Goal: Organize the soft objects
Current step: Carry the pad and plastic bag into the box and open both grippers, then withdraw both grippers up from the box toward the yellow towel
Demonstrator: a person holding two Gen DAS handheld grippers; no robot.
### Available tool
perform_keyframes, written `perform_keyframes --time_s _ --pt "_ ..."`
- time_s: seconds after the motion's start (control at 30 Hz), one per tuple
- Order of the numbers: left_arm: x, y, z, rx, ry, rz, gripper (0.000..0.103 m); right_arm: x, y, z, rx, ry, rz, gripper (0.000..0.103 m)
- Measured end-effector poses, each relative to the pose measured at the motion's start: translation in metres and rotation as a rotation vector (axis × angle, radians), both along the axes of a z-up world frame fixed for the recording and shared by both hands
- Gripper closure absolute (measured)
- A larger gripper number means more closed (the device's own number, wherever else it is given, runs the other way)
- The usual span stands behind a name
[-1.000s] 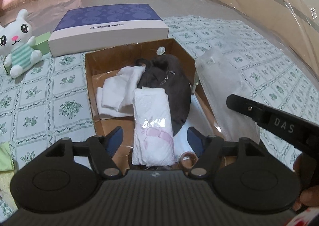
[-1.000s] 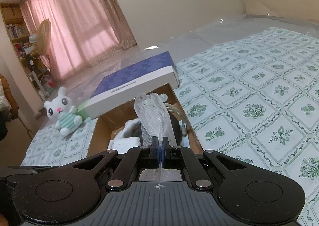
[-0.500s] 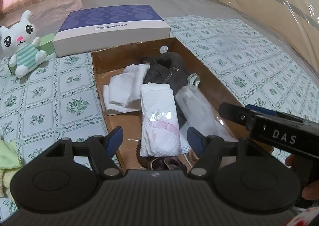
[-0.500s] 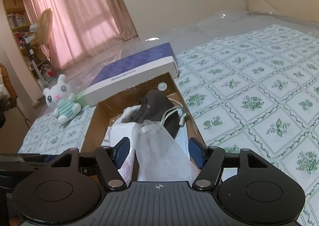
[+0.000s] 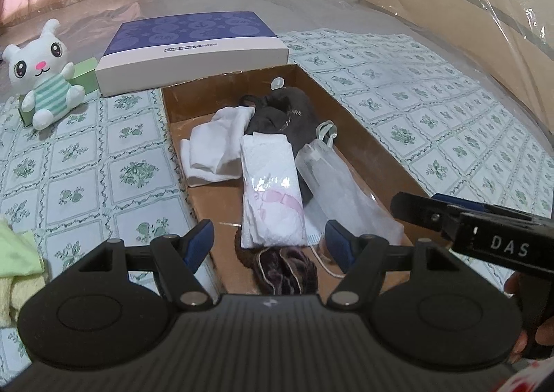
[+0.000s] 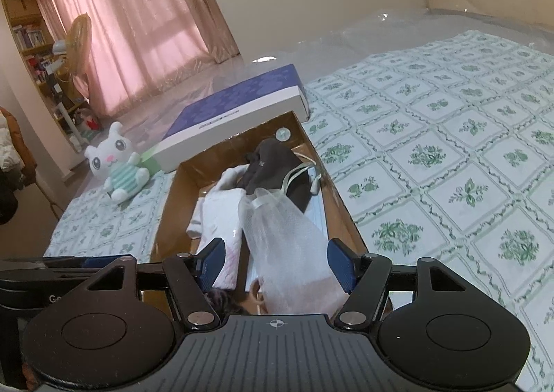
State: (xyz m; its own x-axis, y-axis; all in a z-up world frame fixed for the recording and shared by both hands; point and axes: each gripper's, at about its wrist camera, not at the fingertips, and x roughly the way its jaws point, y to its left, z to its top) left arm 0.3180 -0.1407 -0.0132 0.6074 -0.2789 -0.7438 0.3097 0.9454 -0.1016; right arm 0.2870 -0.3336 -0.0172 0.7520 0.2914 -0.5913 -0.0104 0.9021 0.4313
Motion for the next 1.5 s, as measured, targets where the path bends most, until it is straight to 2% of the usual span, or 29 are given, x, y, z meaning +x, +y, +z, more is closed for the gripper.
perform_keyframes --time_s 0.5,0.87,1.5 --pt "-0.045 0.022 0.025 -0.023 -0.004 0.012 0.035 -0.039 0.009 0.025 -0.008 -0.001 -0.001 0.037" --pt "-0.087 0.062 0.034 -0.035 -0.003 0.062 0.034 -0.068 0.030 0.036 -0.025 0.010 0.037 0.035" --pt "-0.166 0.140 0.035 -0.013 0.007 0.235 0.034 -0.111 0.106 0.034 -0.032 0.046 0.249 0.035"
